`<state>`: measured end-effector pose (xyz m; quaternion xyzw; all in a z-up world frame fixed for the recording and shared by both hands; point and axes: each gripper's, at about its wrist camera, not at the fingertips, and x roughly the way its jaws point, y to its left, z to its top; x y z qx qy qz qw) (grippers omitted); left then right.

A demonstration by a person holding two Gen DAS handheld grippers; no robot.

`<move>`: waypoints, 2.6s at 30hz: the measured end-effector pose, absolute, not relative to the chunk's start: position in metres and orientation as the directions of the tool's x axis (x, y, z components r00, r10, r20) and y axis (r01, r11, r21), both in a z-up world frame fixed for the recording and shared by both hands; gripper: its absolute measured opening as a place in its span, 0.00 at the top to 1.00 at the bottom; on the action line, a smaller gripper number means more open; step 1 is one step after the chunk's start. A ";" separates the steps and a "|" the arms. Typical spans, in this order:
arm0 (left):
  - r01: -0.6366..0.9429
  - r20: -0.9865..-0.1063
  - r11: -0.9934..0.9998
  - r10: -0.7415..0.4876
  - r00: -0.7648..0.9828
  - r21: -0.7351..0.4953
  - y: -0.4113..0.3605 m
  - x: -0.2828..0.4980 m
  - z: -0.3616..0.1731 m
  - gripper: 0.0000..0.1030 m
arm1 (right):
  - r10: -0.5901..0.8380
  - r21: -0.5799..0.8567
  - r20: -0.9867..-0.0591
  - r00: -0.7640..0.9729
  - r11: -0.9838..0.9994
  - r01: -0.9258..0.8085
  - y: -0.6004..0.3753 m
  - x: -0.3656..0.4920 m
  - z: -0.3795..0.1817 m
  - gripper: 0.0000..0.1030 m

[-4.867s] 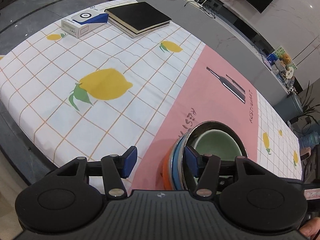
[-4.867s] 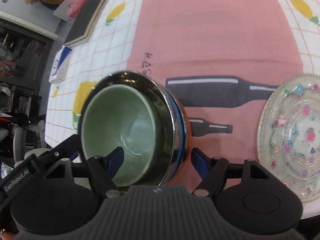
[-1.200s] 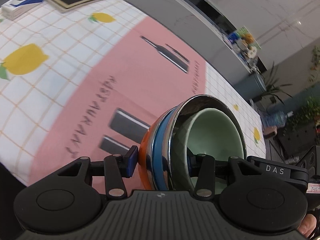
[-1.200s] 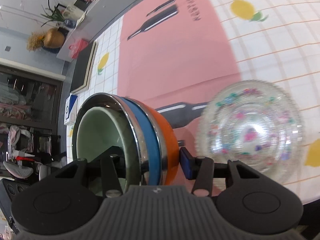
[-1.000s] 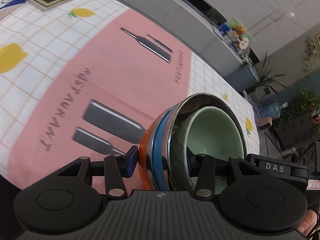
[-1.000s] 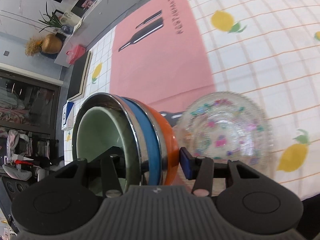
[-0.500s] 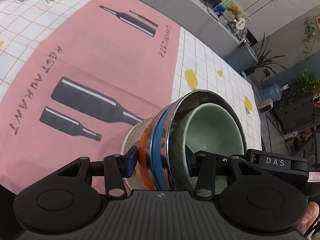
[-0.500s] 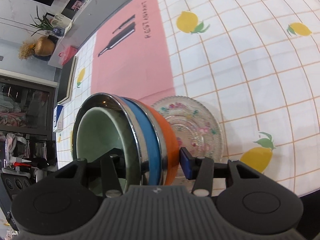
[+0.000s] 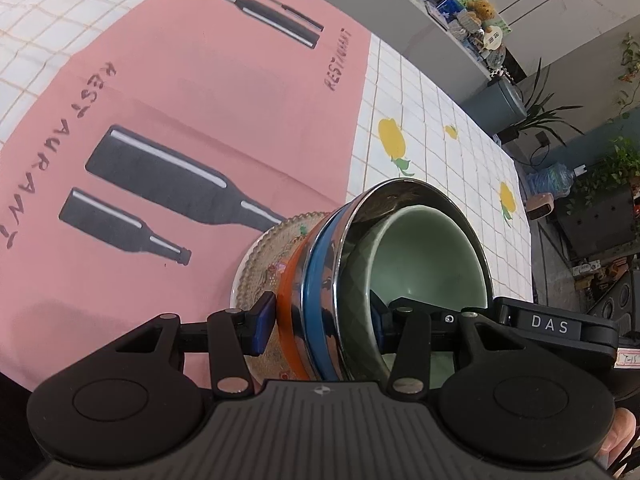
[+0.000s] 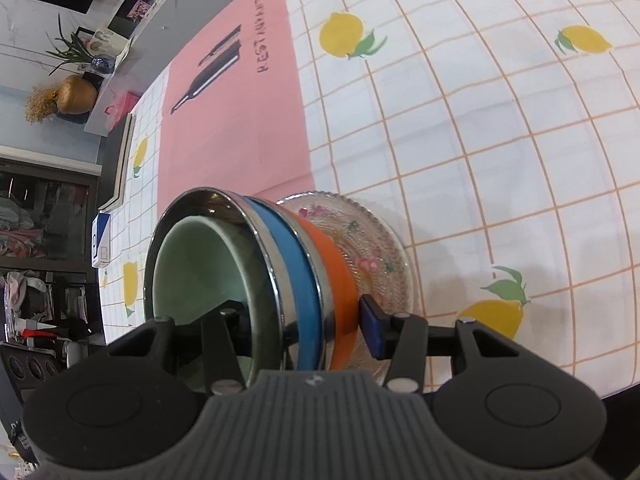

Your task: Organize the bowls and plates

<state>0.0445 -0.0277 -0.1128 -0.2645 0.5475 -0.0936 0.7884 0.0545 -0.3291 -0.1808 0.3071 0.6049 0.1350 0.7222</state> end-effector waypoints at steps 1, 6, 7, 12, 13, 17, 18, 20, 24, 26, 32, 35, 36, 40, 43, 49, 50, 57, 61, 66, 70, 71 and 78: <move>-0.143 -0.814 0.843 -0.435 0.385 -0.518 -0.028 0.044 -0.113 0.49 | 0.566 0.607 -0.790 0.235 0.775 0.176 -0.329 0.054 -0.181 0.54; -0.142 -0.818 0.848 -0.429 0.382 -0.511 -0.030 0.046 -0.111 0.49 | 0.566 0.608 -0.789 0.239 0.776 0.170 -0.329 0.056 -0.181 0.54; -0.139 -0.819 0.850 -0.427 0.382 -0.508 -0.030 0.046 -0.110 0.49 | 0.566 0.608 -0.789 0.238 0.776 0.169 -0.329 0.056 -0.181 0.54; -0.127 -0.823 0.861 -0.414 0.388 -0.493 -0.033 0.044 -0.108 0.50 | 0.564 0.605 -0.792 0.232 0.776 0.178 -0.328 0.057 -0.180 0.51; -0.127 -0.823 0.860 -0.415 0.389 -0.494 -0.033 0.044 -0.108 0.49 | 0.561 0.602 -0.794 0.233 0.780 0.174 -0.327 0.057 -0.180 0.51; -0.116 -0.821 0.865 -0.411 0.397 -0.489 -0.035 0.044 -0.107 0.49 | 0.558 0.601 -0.794 0.241 0.779 0.177 -0.327 0.057 -0.178 0.45; -0.112 -0.821 0.868 -0.406 0.402 -0.484 -0.036 0.043 -0.107 0.49 | 0.557 0.601 -0.795 0.241 0.779 0.181 -0.328 0.057 -0.178 0.43; -0.105 -0.821 0.873 -0.400 0.407 -0.477 -0.038 0.042 -0.105 0.48 | 0.552 0.595 -0.799 0.239 0.781 0.188 -0.328 0.057 -0.179 0.41; -0.112 -0.806 0.857 -0.417 0.420 -0.502 -0.034 0.041 -0.105 0.37 | 0.540 0.582 -0.810 0.229 0.790 0.192 -0.327 0.056 -0.180 0.35; -0.119 -0.799 0.850 -0.422 0.428 -0.513 -0.032 0.040 -0.103 0.33 | 0.539 0.580 -0.811 0.227 0.792 0.192 -0.326 0.055 -0.179 0.35; -0.080 -0.775 0.859 -0.412 0.479 -0.506 -0.028 0.034 -0.084 0.32 | 0.496 0.546 -0.825 0.269 0.824 0.153 -0.324 0.050 -0.157 0.32; -0.035 -0.762 0.886 -0.378 0.525 -0.463 -0.028 0.030 -0.067 0.32 | 0.450 0.506 -0.833 0.321 0.855 0.112 -0.322 0.044 -0.137 0.31; -0.018 -0.758 0.896 -0.364 0.542 -0.443 -0.028 0.028 -0.060 0.32 | 0.435 0.492 -0.833 0.342 0.865 0.097 -0.322 0.042 -0.129 0.31; 0.051 -0.715 0.931 -0.311 0.626 -0.360 -0.030 0.020 -0.029 0.32 | 0.361 0.410 -0.823 0.439 0.912 0.018 -0.316 0.031 -0.099 0.30; 0.094 -0.678 0.954 -0.270 0.684 -0.286 -0.033 0.011 -0.008 0.32 | 0.305 0.337 -0.800 0.517 0.941 -0.033 -0.309 0.020 -0.078 0.30; 0.169 -0.614 0.975 -0.221 0.758 -0.143 -0.045 -0.012 0.020 0.32 | 0.240 0.234 -0.746 0.621 0.968 -0.093 -0.300 -0.003 -0.052 0.29; 0.177 -0.606 0.975 -0.220 0.764 -0.130 -0.047 -0.015 0.022 0.32 | 0.234 0.222 -0.740 0.630 0.970 -0.099 -0.299 -0.006 -0.049 0.29; 0.207 -0.561 0.978 -0.186 0.807 -0.027 -0.057 -0.040 0.029 0.32 | 0.191 0.142 -0.682 0.706 0.982 -0.128 -0.286 -0.037 -0.039 0.27; 0.187 -0.512 0.982 -0.141 0.847 0.039 -0.059 -0.053 0.030 0.32 | 0.170 0.108 -0.652 0.739 0.985 -0.132 -0.281 -0.056 -0.040 0.27; 0.177 -0.498 0.981 -0.117 0.859 0.075 -0.061 -0.063 0.025 0.31 | 0.157 0.104 -0.608 0.779 0.988 -0.118 -0.278 -0.081 -0.043 0.26; 0.171 -0.497 0.979 -0.092 0.863 0.115 -0.061 -0.071 0.017 0.31 | 0.140 0.084 -0.575 0.806 0.990 -0.112 -0.273 -0.104 -0.049 0.26; 0.167 -0.496 0.979 -0.086 0.864 0.120 -0.060 -0.073 0.015 0.31 | 0.137 0.081 -0.569 0.811 0.991 -0.110 -0.272 -0.109 -0.051 0.25; 0.148 -0.550 0.983 -0.065 0.833 0.108 -0.058 -0.084 -0.006 0.31 | 0.084 0.061 -0.558 0.826 0.996 -0.060 -0.268 -0.132 -0.066 0.22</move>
